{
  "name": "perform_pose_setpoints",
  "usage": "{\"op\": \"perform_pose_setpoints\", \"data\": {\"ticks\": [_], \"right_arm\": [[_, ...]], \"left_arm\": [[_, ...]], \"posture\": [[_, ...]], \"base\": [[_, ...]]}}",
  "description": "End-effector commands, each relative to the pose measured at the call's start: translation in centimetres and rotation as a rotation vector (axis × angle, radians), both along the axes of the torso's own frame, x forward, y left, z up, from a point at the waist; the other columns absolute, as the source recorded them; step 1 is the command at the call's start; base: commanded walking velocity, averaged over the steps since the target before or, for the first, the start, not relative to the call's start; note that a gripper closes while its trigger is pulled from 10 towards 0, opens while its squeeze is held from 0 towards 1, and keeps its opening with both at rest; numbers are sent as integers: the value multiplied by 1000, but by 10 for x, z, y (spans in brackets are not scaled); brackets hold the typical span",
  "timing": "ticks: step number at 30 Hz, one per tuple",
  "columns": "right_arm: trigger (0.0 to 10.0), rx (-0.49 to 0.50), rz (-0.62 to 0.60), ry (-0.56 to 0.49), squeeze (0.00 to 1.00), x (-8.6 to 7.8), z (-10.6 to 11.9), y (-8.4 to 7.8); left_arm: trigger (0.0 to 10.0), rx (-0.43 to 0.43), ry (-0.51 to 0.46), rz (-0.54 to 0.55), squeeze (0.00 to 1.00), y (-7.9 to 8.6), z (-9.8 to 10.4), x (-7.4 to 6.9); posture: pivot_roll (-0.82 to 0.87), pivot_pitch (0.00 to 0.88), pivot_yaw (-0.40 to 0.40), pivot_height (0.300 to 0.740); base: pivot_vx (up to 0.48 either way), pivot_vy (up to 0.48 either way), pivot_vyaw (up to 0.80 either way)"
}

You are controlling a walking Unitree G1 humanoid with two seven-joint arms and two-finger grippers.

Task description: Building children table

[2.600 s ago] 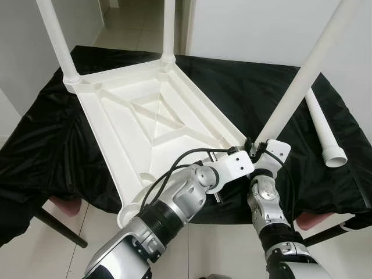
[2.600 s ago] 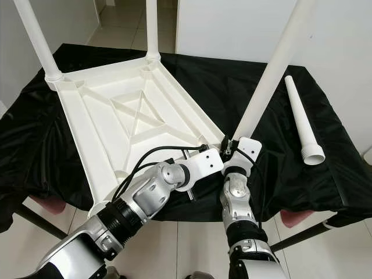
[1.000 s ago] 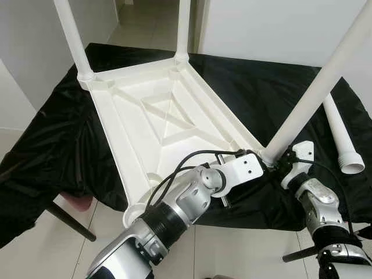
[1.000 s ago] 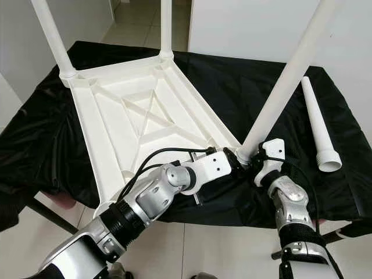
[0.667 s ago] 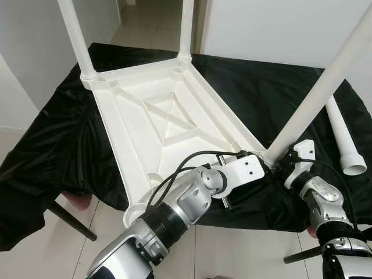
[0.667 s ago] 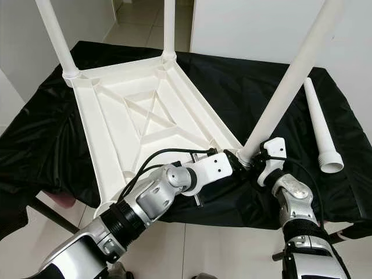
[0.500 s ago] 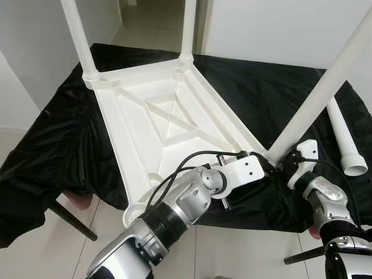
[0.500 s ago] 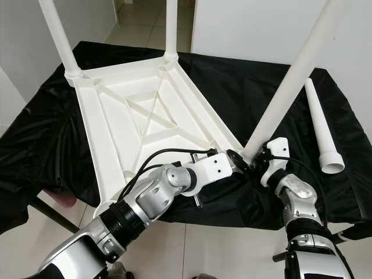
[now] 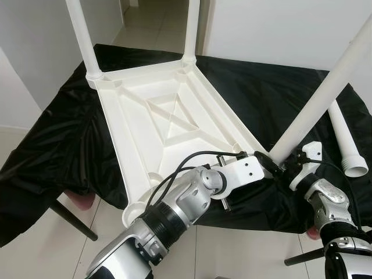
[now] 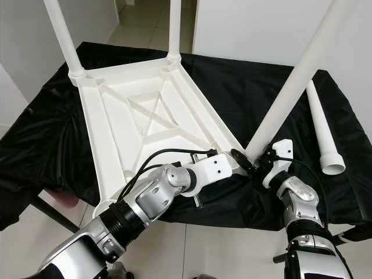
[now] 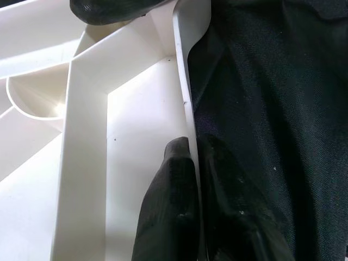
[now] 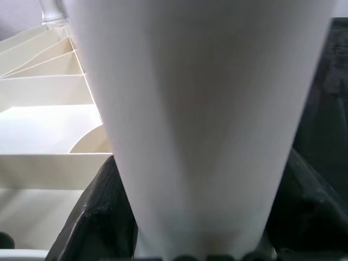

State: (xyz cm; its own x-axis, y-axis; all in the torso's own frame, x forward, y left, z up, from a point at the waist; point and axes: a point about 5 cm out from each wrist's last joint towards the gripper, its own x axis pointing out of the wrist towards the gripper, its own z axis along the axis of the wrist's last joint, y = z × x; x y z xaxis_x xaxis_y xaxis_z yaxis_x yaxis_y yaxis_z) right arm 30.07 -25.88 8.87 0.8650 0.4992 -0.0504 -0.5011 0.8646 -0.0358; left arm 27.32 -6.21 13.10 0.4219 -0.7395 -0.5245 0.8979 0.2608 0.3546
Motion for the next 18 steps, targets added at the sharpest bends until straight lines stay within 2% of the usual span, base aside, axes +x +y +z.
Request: {"op": "perform_pose_setpoints", "data": {"ticks": [1, 2, 7, 9, 11, 18], "right_arm": [[0, 49, 4, 218, 0, -26, -50, 12], [10000, 44, -10, 213, 0, -26, -51, 16], [10000, 35, -62, 180, 0, -22, -52, 27], [10000, 35, -62, 180, 0, -22, -52, 27], [10000, 28, -126, 164, 0, -18, -52, 33], [10000, 26, -215, 145, 0, -12, -52, 45]], "left_arm": [[10000, 36, -1, -20, 0, -2, -4, -3], [10000, 37, -1, -20, 0, -2, -5, -3], [10000, 38, -2, -22, 0, -2, -5, -3], [10000, 38, -2, -22, 0, -2, -5, -3], [10000, 39, -3, -24, 0, -1, -5, -3], [10000, 43, -3, -25, 0, -1, -6, -3]], "posture": [[0, 34, 9, 740], [-1, 33, 9, 740], [-1, 29, 7, 740], [-1, 29, 7, 740], [1, 26, 7, 740], [1, 20, 6, 740]], "base": [[0, 0, 0], [0, 0, 0], [0, 0, 0], [0, 0, 0], [0, 0, 0], [0, 0, 0]]}}
